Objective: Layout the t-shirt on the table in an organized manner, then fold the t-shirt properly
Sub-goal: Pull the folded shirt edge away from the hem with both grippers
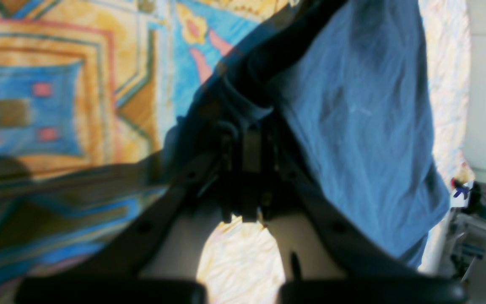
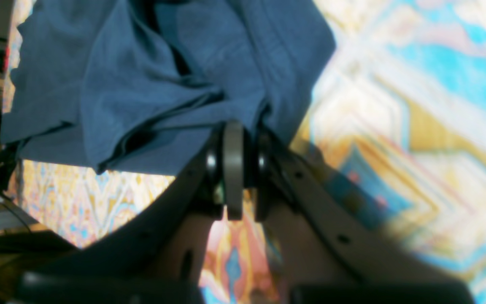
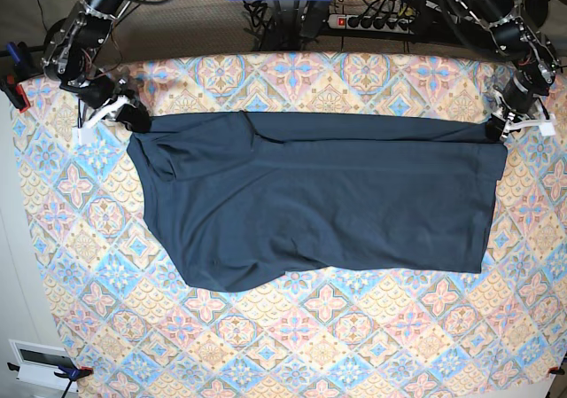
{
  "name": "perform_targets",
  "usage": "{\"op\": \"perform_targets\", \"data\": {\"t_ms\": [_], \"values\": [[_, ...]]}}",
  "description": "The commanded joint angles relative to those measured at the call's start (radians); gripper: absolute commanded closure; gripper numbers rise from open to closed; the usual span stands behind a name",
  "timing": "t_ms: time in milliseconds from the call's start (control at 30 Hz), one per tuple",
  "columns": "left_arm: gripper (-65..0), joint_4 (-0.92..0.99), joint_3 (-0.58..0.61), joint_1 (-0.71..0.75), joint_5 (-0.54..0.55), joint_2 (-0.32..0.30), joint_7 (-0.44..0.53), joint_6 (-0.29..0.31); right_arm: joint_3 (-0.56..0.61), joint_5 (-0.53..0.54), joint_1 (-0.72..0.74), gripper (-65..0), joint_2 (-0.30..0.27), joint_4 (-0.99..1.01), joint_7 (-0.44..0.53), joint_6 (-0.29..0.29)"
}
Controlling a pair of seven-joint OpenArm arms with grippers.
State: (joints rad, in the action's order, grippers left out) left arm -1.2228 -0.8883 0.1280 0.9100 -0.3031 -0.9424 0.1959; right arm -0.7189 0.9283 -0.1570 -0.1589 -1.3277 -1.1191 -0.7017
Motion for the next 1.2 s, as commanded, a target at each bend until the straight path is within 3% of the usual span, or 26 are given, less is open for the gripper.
{"op": "perform_targets", "data": {"t_ms": [0, 200, 600, 1167], "values": [[0.0, -0.013, -0.007, 0.015, 0.008, -0.028, 0.018, -0.005, -0.008, 0.021, -0.013, 0.0, -0.032, -0.014, -0.003, 0.004], [0.0, -0.11, -0.005, 0.126, 0.083, -0.034, 0.018, -0.005, -0.009, 0.074, -0.072, 0.0, -0.051, -0.022, -0.059, 0.004], [0.0, -0.246, -0.013, 0.292, 0.123, -0.006, -0.023, -0.005, -0.032, 0.193, -0.269, 0.0, -0.051, -0.189, -0.057, 0.004], [-0.1, -0.248, -0.012, 0.362, 0.142, 0.0, -0.028, -0.006, -0.052, 0.189, -0.27, -0.1, -0.051, -0.187, -0.051, 0.004]]}}
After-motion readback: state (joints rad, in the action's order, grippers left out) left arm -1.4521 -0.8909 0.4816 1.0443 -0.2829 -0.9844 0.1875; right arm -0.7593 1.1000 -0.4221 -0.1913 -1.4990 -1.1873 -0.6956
